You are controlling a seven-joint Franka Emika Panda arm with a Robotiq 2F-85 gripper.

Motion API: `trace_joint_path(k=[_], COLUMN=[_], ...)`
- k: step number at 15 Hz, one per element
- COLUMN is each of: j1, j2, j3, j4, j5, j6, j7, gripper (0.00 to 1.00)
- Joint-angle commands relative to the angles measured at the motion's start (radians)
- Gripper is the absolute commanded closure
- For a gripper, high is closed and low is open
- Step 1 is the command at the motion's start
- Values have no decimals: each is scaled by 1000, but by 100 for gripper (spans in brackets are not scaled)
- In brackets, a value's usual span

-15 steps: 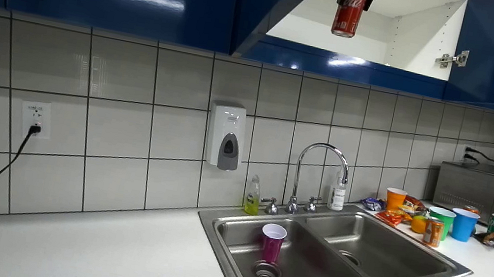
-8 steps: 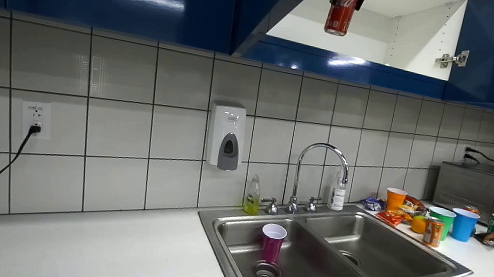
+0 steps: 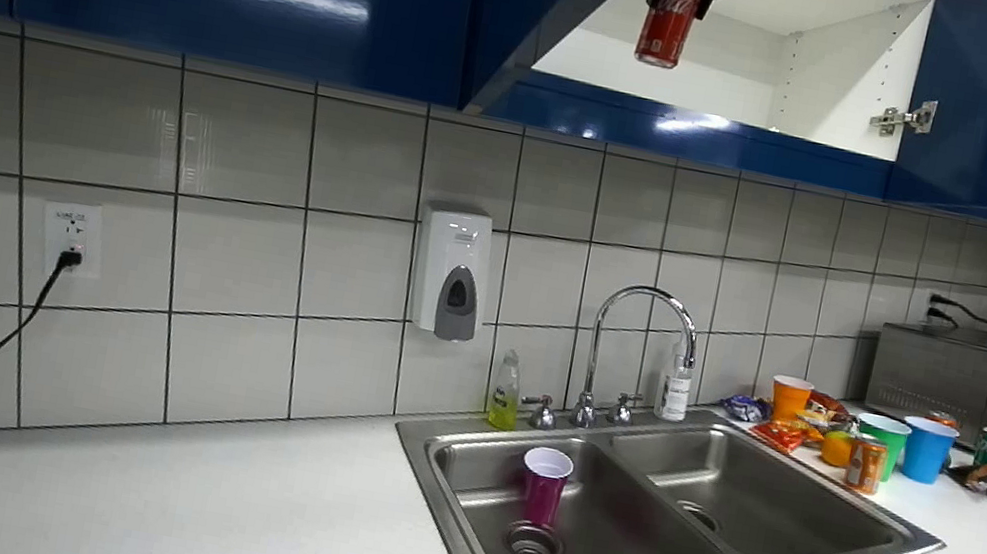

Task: Put the Coca Cola can inside the open cabinet

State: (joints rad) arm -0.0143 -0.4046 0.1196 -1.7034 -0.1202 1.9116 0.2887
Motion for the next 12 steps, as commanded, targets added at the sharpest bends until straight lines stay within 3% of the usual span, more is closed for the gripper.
trace_joint_path(k=[1,12], j1=[-13,-4], j2=[50,171], j3=[14,13], j4=[71,205], j5=[-27,-69], j6=[8,-1], j7=[34,66], gripper=[61,61])
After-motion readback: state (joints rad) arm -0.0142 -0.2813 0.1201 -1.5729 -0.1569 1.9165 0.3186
